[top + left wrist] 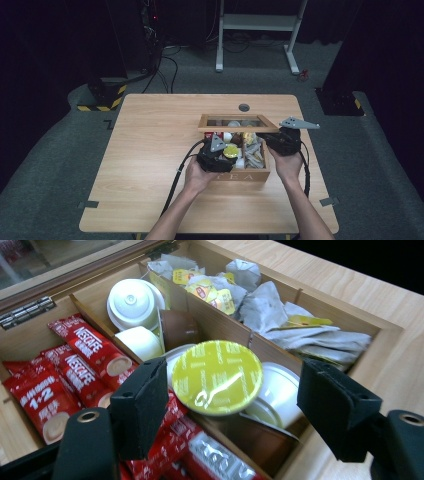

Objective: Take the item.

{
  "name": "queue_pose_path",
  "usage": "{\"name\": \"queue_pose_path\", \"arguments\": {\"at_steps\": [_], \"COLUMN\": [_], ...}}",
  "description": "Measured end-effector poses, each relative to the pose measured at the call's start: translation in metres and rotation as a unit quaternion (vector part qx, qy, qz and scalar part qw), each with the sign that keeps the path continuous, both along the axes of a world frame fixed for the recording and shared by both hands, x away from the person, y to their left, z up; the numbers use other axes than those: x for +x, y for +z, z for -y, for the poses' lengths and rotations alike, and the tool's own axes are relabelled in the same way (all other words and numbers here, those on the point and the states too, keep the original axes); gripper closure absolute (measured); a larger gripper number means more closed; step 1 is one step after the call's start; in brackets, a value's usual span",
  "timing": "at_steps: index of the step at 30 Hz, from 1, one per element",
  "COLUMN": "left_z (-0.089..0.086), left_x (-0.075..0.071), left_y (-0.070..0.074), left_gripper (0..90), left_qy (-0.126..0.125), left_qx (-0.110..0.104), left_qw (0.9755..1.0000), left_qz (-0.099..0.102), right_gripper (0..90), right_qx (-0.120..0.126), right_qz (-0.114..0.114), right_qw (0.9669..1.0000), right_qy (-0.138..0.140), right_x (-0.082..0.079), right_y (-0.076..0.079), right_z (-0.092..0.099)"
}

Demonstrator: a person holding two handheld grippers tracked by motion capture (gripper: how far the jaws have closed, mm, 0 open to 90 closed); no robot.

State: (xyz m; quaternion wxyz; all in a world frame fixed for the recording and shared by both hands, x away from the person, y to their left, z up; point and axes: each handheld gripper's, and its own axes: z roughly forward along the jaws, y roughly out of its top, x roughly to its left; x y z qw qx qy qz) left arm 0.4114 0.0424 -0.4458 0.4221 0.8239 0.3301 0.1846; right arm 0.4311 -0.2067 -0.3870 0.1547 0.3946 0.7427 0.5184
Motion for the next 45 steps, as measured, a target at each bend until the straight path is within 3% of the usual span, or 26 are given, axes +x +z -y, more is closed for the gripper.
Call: {"name": "queue_pose_path", "arguments": {"at_steps": [4,9,14,21,36,45], "left_z": [0.01,0.015,0.018,0.022,0.034,0.033], "left_x": [0.008,0.012,0.018,0.024,0.021,0.022], "left_y": [0.0,-0.001,-0.007,-0.007,-0.01,-0.011], "left_gripper": [27.9,28.1,29.0,28.8,32.4,39.5], "left_qy": [0.003,0.006,0.022,0.024,0.006,0.012], "left_qx": [0.022,0.024,0.021,0.041,0.069,0.065], "left_qw": [0.9998,0.9997,0.9993,0.9984,0.9968,0.9968], "left_qz": [0.003,-0.001,-0.019,-0.03,-0.04,-0.044], "right_gripper": [89.6,89.7,89.7,89.7,89.4,89.3], "right_qx": [0.002,0.001,0.003,0.004,0.002,0.004], "right_qz": [0.0,0.001,0.001,-0.002,-0.003,-0.004], "right_qw": [1.0,1.0,1.0,1.0,1.0,1.0], "right_qy": [-0.001,-0.002,-0.002,-0.003,-0.002,-0.001], "right_x": [0.0,0.002,0.006,0.007,0.008,0.008], "right_y": [0.0,0.002,0.004,0.004,0.004,0.003], "right_z": [0.0,-0.001,-0.001,-0.001,-0.001,-0.001]}}
